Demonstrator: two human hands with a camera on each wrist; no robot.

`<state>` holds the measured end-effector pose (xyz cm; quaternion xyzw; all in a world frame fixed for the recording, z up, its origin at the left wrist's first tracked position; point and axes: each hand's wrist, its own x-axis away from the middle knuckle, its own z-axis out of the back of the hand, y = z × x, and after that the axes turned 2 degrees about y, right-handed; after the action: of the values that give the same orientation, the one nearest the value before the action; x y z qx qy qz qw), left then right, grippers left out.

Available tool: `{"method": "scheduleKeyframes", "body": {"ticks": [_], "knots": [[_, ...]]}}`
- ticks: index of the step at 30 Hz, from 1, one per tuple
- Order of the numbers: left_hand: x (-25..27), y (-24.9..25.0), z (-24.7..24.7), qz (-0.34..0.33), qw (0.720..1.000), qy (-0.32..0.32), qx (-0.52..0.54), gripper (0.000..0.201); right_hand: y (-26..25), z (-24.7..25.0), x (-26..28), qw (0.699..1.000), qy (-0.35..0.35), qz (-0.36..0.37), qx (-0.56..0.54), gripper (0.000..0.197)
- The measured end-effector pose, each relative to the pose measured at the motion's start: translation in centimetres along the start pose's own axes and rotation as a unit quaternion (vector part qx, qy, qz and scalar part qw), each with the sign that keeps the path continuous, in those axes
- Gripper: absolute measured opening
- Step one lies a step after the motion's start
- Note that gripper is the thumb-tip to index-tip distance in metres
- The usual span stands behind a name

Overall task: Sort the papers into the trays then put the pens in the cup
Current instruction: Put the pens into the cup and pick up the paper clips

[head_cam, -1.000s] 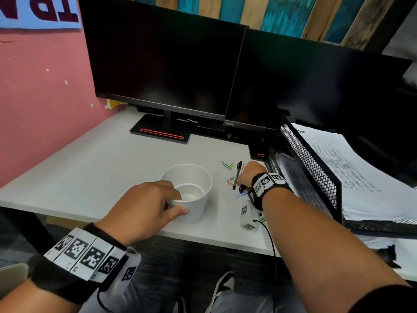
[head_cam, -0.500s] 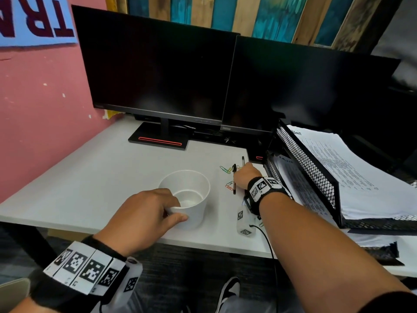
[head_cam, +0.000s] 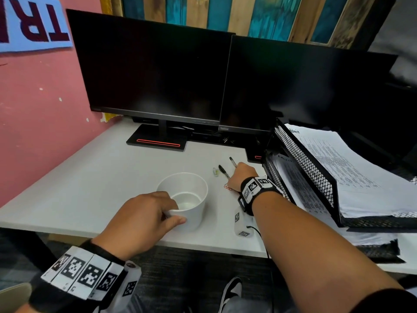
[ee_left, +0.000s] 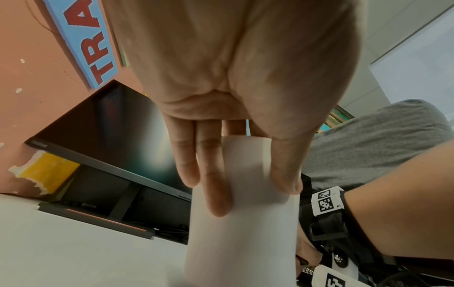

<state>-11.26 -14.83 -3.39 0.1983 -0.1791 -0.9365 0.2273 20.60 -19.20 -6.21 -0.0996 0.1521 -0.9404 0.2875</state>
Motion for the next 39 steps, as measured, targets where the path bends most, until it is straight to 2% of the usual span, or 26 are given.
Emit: {"method": "scheduleKeyframes", "body": {"ticks": [3, 6, 9, 12, 14, 16, 18, 20, 22, 24, 26, 28, 30, 32, 34, 36, 37, 39], "knots": [[0.1, 0.0, 0.0, -0.001, 1.0, -0.003, -0.005, 0.018, 0.1, 1.2, 0.3, 0.999, -0.023, -0.021, -0.04, 0.016], [0.1, 0.1, 0.1, -0.001, 1.0, -0.001, -0.006, 0.017, 0.7, 2.9, 0.6, 0.98, -0.052, -0.045, -0.189, 0.01], [0.1, 0.3, 0.1, 0.001, 1.0, -0.003, -0.008, 0.017, 1.0, 4.5, 1.9, 0.92, -0.085, -0.059, -0.377, 0.006], [0.1, 0.7, -0.1, 0.0, 1.0, -0.014, -0.012, 0.019, 0.2, 6.1, 4.2, 0.831, -0.117, -0.049, -0.541, 0.014], [0.1, 1.1, -0.3, -0.001, 1.0, -0.024, -0.017, 0.02, -1.2, 7.2, 6.2, 0.78, -0.151, -0.005, -0.607, 0.018], [0.1, 1.7, -0.4, -0.005, 0.999, -0.034, -0.019, 0.02, -2.8, 7.9, 8.3, 0.748, -0.168, 0.046, -0.641, 0.02], [0.2, 2.3, -0.5, -0.014, 0.999, -0.042, -0.027, 0.023, -4.4, 7.9, 10.6, 0.742, -0.175, 0.087, -0.641, 0.023], [0.2, 2.9, -0.5, -0.019, 0.998, -0.048, -0.032, 0.025, -5.4, 7.3, 12.7, 0.757, -0.192, 0.126, -0.612, 0.024], [0.2, 3.4, -0.5, -0.023, 0.998, -0.05, -0.034, 0.03, -5.7, 6.3, 14.1, 0.791, -0.202, 0.153, -0.556, 0.027], [0.1, 3.7, -0.6, -0.027, 0.997, -0.054, -0.044, 0.032, -5.4, 5.4, 14.6, 0.824, -0.197, 0.172, -0.503, 0.032], [0.0, 3.8, -0.7, -0.028, 0.997, -0.056, -0.05, 0.03, -4.9, 5.0, 14.9, 0.838, -0.179, 0.179, -0.484, 0.038], [-0.2, 3.8, -0.8, -0.029, 0.997, -0.055, -0.053, 0.029, -4.1, 5.1, 14.8, 0.841, -0.139, 0.181, -0.491, 0.04], [-0.4, 3.9, -1.0, -0.033, 0.997, -0.051, -0.046, 0.023, -2.8, 5.7, 14.1, 0.849, -0.068, 0.181, -0.492, 0.036], [-0.5, 3.9, -1.1, -0.036, 0.998, -0.043, -0.038, 0.02, -0.7, 6.5, 13.2, 0.876, 0.01, 0.174, -0.449, 0.033], [-0.6, 3.7, -1.3, -0.035, 0.998, -0.041, -0.044, 0.028, 1.6, 7.5, 12.3, 0.923, 0.06, 0.154, -0.347, 0.034], [-0.6, 3.6, -1.5, -0.033, 0.997, -0.042, -0.049, 0.033, 3.8, 8.6, 12.0, 0.97, 0.059, 0.125, -0.2, 0.032], [-0.7, 3.6, -1.6, -0.031, 0.997, -0.043, -0.049, 0.033, 4.6, 9.0, 12.0, 0.985, 0.045, 0.112, -0.121, 0.031], [-0.7, 3.7, -1.6, -0.029, 0.997, -0.046, -0.05, 0.033, 5.8, 9.1, 12.2, 0.996, 0.008, 0.087, 0.012, 0.03]]}}
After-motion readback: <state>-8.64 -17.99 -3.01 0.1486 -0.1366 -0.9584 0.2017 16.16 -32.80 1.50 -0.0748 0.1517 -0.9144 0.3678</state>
